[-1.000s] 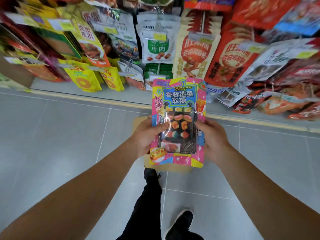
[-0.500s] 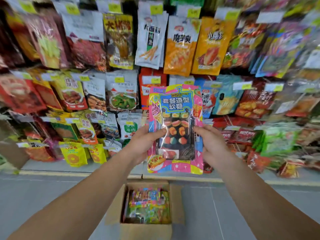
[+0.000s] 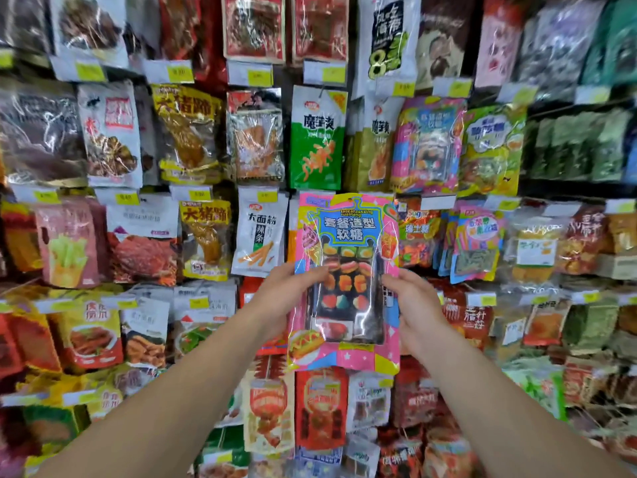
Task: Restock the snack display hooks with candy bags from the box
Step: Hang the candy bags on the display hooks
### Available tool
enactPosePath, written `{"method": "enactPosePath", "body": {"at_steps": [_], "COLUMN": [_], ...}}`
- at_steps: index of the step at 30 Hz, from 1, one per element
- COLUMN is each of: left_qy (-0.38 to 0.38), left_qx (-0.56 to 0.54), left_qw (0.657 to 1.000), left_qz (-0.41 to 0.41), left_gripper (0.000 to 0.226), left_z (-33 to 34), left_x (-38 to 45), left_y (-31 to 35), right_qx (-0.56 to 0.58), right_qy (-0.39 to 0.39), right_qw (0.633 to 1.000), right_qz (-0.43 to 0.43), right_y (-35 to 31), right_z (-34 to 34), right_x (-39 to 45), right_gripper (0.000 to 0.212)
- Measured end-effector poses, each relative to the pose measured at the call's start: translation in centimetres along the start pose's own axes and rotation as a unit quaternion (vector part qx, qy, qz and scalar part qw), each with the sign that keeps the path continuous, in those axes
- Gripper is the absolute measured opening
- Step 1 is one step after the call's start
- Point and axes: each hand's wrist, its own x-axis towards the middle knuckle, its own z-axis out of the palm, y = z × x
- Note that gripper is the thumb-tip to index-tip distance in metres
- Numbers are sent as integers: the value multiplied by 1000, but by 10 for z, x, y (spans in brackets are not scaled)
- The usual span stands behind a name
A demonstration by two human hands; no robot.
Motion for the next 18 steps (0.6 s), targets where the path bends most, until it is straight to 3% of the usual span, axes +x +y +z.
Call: {"method": "enactPosePath", "body": {"at_steps": [1, 4, 6, 10, 14, 18], "left_qy": [6, -10, -13, -15, -25, -30], "left_qx": [-6, -6, 7, 16, 21, 20], "left_qw": [1000, 998, 995, 990, 987, 981], "left_qz": [13, 57, 95, 140, 159, 190], "left_gripper": [63, 21, 7, 12, 10, 19], "left_z": [1, 4, 6, 13, 26, 50], "left_x": [14, 54, 78, 127, 166, 206], "left_y": [8, 29, 43, 68, 81, 89], "right_qx": [5, 13, 18, -11, -86, -146], "right_qy": [6, 8, 8, 33, 49, 95], "right_qw": [1000, 999, 998, 995, 985, 965], "right_qz": [-7, -42, -54, -95, -140, -196], "right_y": [-7, -22, -32, -43, -56, -87], "right_z": [2, 9, 13, 20, 15, -3], "right_x": [10, 38, 57, 104, 151, 201], "right_gripper": [17, 16, 14, 4, 29, 22]}}
